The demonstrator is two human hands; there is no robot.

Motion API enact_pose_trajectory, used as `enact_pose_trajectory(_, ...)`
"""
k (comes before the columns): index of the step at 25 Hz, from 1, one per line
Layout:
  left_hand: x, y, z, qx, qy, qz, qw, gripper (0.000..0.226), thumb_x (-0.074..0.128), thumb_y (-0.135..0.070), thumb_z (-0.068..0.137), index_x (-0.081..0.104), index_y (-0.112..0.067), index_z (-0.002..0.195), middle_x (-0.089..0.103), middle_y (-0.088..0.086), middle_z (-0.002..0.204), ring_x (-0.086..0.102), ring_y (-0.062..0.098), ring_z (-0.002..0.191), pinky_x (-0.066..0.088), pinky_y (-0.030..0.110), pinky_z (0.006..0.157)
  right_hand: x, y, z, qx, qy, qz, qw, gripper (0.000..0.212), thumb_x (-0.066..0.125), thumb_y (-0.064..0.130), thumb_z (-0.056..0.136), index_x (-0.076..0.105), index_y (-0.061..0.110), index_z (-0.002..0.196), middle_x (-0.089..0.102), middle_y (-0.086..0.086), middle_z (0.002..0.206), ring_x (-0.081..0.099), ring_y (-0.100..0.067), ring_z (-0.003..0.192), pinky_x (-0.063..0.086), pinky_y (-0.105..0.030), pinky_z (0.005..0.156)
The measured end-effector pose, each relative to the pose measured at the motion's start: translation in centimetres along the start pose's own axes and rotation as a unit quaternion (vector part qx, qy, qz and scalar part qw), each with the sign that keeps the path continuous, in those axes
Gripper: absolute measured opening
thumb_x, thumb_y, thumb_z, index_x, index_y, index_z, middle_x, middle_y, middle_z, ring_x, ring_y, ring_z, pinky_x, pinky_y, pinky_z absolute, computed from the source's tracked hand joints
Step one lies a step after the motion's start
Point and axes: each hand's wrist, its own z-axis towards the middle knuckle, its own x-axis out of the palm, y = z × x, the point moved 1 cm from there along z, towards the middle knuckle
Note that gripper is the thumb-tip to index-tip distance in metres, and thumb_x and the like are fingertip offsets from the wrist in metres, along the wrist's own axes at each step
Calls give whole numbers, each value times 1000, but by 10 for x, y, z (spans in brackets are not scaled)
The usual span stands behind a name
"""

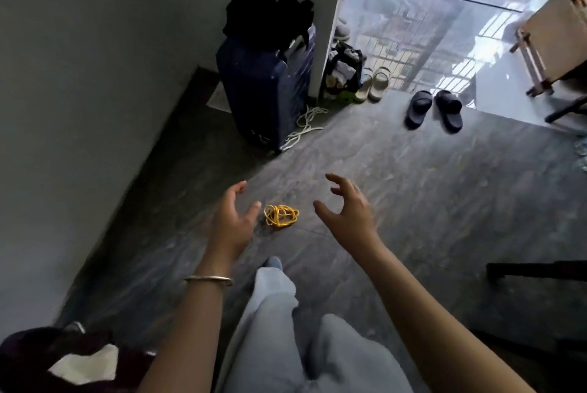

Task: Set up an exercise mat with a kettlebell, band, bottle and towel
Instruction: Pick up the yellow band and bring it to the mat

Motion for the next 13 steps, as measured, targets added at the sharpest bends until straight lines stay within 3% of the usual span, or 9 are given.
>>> enact_pose_trajectory(4,9,27,87,-20,25,40,999,48,61,-16,86,46,-18,132,49,3,138,43,18,130,31,29,103,44,-20,72,47,16,2,999,55,68,25,81,47,21,132,47,1,137,49,-14,120,43,-29,96)
enact_pose_trajectory(8,43,83,164,-46,64,56,995,47,63,-9,84,48,-15,129,52,5,135,46,19,128,31,27,104,97,-83,136,103,42,-22,994,57,68,26,80,47,21,132,44,2,140,47,-17,124,44,-41,100)
enact_pose_trajectory(13,111,196,242,-79,82,98,989,50,63,-8,83,48,-14,130,51,4,136,46,18,127,30,21,101,196,-209,203,146,112,-68,981,58,68,26,79,45,28,132,39,6,144,46,-14,125,44,-36,99)
